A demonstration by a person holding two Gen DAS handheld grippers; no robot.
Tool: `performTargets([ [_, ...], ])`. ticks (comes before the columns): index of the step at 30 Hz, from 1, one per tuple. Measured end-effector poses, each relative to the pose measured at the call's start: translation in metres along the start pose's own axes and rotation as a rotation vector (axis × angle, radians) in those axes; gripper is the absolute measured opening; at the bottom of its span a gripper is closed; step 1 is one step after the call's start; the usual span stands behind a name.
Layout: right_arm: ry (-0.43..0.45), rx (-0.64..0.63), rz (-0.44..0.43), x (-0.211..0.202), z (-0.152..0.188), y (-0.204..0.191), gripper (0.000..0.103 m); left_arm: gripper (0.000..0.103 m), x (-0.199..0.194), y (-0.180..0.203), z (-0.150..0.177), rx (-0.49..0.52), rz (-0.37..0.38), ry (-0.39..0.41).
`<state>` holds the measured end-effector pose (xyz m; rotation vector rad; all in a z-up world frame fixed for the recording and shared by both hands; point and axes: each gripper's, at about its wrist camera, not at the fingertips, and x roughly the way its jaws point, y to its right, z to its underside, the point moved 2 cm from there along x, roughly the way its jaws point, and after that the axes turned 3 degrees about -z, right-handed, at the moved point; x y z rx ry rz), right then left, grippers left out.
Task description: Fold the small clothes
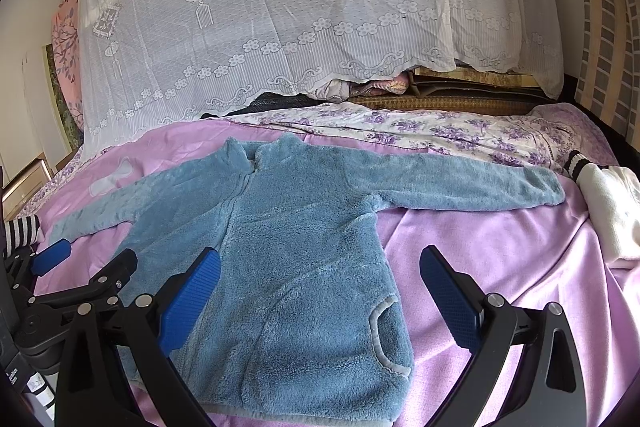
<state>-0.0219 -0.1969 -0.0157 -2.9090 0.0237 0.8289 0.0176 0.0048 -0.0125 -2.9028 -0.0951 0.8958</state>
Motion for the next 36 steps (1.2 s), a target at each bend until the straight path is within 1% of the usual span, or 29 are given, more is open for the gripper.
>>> performTargets([
  [18,-0.003,0.008,-0.003,0.001,0.004,-0.001,0.1,0.099,0.0,0.0,0.0,0.001,0.0,0.0],
  [27,-0.015,0.005,-0.012,0.004,0.011,-0.007,0.1,0.099,-0.001,-0.001,0.004,0.004,0.005,-0.007],
  [34,-0.011,-0.005,0.0,0.006,0.01,-0.004,0.1,0.099,-0.001,-0.001,0.005,0.004,0.006,-0.009],
  [36,-0.009,0.004,-0.009,0.008,0.008,0.004,0.1,0.099,0.0,-0.001,0.005,0.001,0.011,-0.013],
])
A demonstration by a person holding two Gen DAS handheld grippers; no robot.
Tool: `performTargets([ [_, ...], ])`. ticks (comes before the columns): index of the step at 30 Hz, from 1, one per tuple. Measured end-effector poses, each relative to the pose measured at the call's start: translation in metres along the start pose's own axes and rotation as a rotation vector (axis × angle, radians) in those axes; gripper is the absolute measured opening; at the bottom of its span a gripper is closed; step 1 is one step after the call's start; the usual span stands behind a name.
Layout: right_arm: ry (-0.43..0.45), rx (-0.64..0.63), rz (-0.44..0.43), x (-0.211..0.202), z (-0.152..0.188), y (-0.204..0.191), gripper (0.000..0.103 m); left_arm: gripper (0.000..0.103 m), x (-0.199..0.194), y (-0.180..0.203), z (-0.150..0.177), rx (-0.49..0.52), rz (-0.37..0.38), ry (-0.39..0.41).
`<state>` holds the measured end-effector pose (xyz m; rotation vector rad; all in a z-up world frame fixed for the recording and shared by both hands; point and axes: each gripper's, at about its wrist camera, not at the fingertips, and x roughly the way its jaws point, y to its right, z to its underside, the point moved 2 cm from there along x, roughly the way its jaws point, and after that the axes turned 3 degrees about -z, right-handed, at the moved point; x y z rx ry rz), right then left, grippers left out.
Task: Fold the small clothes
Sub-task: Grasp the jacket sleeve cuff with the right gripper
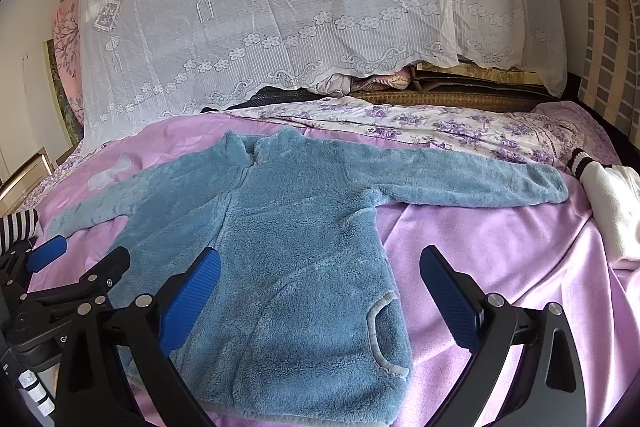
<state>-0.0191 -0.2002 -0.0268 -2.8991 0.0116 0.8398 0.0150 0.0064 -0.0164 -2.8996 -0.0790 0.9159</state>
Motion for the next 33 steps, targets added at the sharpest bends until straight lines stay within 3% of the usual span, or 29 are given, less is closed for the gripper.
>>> performTargets([
  [8,0.054,0.219,-0.107,0.006,-0.007,0.064,0.1,0.099,0.014,0.005,0.003,0.001,0.058,-0.034],
  [12,0.042,0.446,-0.172,0.009,-0.011,0.122,0.1,0.099,0.021,0.024,0.009,0.064,0.106,-0.053],
  [18,0.087,0.787,-0.243,0.011,-0.01,0.208,0.1,0.099,0.034,0.064,-0.009,0.157,0.076,-0.114],
  [23,0.092,0.846,-0.171,0.021,-0.022,0.247,0.1,0.099,0.036,0.111,-0.055,0.153,0.158,-0.077],
  [28,0.038,0.945,-0.177,0.048,-0.019,0.274,0.099,0.099,0.068,0.172,-0.079,0.158,0.23,-0.134],
  [33,-0.002,0.974,-0.138,0.073,-0.011,0.299,0.085,0.099,0.109,0.213,-0.08,0.151,0.257,-0.202],
])
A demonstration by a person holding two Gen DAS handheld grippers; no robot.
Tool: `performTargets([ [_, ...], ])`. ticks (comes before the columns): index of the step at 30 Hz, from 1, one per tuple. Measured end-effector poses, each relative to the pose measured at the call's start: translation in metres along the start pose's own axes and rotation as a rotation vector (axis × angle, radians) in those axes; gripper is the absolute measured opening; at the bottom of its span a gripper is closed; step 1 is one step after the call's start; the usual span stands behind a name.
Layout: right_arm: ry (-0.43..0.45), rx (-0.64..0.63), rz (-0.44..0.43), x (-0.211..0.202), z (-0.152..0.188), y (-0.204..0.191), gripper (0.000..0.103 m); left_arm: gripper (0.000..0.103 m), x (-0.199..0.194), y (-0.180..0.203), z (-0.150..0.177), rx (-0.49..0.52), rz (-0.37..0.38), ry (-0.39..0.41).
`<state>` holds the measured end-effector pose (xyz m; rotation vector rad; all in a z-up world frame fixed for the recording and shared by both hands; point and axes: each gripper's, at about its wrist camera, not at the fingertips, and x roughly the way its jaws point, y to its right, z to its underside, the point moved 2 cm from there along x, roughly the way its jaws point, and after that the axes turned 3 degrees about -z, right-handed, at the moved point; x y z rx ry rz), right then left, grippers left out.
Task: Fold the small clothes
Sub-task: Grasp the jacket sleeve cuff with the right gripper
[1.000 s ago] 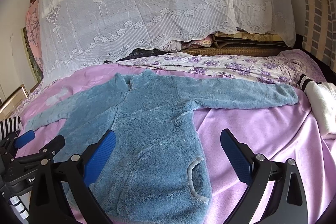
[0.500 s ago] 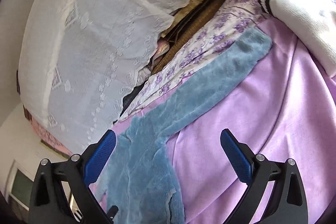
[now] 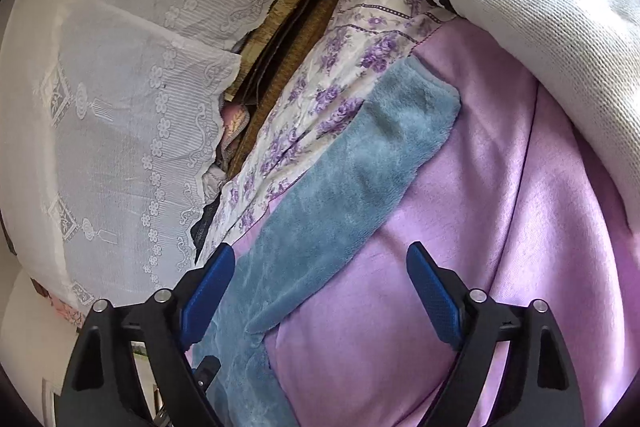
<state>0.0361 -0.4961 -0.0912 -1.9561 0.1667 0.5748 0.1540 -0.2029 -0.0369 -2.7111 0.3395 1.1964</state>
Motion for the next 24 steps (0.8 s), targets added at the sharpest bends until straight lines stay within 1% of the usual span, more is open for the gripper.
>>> performTargets([
  [2,0.007,0.007,0.022,0.005,-0.006,0.009,0.082,0.099,0.018,0.004,-0.004,-0.015,0.001,-0.024],
  [4,0.012,0.018,0.044,0.01,-0.013,0.016,0.075,0.099,0.035,0.005,-0.007,-0.039,-0.005,-0.044],
  [6,0.022,0.022,0.059,0.014,-0.02,0.02,0.073,0.099,0.051,0.002,-0.007,-0.076,0.003,-0.071],
  [9,0.057,0.002,0.098,0.019,-0.032,0.018,0.072,0.099,0.075,-0.007,0.001,-0.126,0.034,-0.131],
  [10,0.068,-0.004,0.119,0.023,-0.037,0.017,0.072,0.099,0.078,-0.011,0.002,-0.139,0.048,-0.143],
  [11,0.078,-0.002,0.141,0.026,-0.04,0.017,0.072,0.099,0.078,-0.013,0.002,-0.152,0.06,-0.139],
  [12,0.085,0.008,0.163,0.03,-0.043,0.018,0.072,0.099,0.076,-0.013,0.002,-0.154,0.06,-0.13],
  [14,0.104,0.048,0.2,0.037,-0.049,0.024,0.07,0.099,0.079,-0.006,0.004,-0.108,0.026,-0.133],
  [16,0.13,0.058,0.22,0.04,-0.05,0.028,0.06,0.099,0.081,0.001,0.005,-0.064,-0.014,-0.136],
  [17,0.141,0.038,0.232,0.04,-0.05,0.028,0.056,0.099,0.08,0.003,0.005,-0.055,-0.022,-0.134],
  [18,0.144,0.009,0.254,0.041,-0.049,0.028,0.044,0.099,0.08,0.003,0.005,-0.055,-0.021,-0.134],
  [19,0.147,-0.016,0.274,0.041,-0.049,0.029,0.025,0.099,0.08,0.002,0.006,-0.06,-0.016,-0.137],
  [20,0.15,-0.022,0.272,0.04,-0.05,0.031,0.016,0.099,0.08,0.0,0.006,-0.064,-0.01,-0.139],
  [21,0.149,-0.018,0.249,0.039,-0.05,0.034,0.012,0.099,0.08,0.0,0.006,-0.066,-0.007,-0.138],
  [24,0.159,-0.039,0.204,0.031,-0.049,0.028,0.011,0.099,0.073,-0.006,0.005,-0.08,0.018,-0.119],
])
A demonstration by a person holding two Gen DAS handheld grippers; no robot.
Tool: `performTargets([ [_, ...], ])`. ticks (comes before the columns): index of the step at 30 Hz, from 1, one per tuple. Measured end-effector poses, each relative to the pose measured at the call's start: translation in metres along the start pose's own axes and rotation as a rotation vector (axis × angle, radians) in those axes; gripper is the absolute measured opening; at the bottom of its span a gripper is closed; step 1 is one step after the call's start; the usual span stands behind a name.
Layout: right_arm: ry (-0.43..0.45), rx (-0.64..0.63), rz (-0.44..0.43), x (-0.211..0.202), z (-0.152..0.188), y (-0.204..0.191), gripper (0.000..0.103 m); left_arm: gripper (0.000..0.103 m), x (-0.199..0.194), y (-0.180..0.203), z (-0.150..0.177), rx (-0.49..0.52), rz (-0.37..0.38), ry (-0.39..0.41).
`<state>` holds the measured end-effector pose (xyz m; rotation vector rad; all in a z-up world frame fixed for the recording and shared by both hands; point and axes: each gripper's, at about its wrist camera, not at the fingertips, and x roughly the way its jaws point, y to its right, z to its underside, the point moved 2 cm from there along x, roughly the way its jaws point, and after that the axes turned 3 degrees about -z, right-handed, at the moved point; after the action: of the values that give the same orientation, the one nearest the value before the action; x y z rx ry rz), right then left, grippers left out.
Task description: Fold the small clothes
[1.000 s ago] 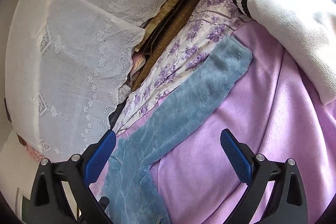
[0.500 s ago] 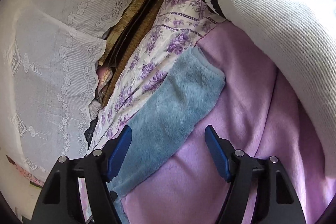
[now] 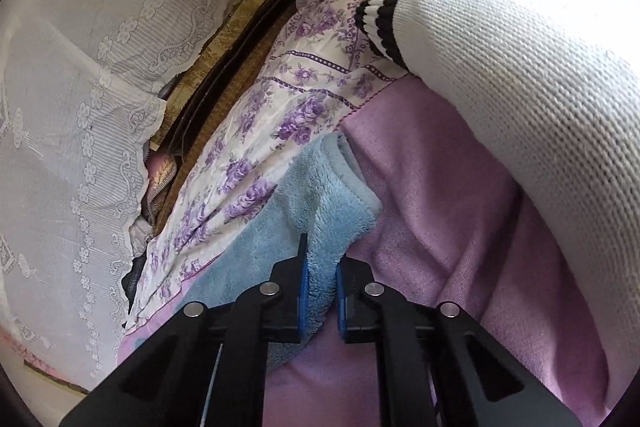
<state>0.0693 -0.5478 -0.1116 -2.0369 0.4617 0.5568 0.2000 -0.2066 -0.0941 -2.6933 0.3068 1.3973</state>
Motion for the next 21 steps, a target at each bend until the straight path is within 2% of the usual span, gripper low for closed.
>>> performTargets([
  [4,0.049,-0.181,-0.056,-0.027,0.011,-0.05,0.011,0.099,-0.016,-0.016,-0.006,-0.029,0.046,0.02],
  [9,0.067,-0.443,-0.138,-0.058,0.048,-0.125,0.011,0.099,-0.036,-0.037,-0.019,-0.07,0.08,0.062],
  [14,-0.008,-0.555,-0.212,-0.067,0.088,-0.164,0.011,0.099,-0.036,-0.047,-0.026,-0.108,0.146,0.034],
  [21,-0.069,-0.676,-0.28,-0.074,0.142,-0.207,0.011,0.098,-0.021,-0.056,-0.027,-0.133,0.172,-0.027],
])
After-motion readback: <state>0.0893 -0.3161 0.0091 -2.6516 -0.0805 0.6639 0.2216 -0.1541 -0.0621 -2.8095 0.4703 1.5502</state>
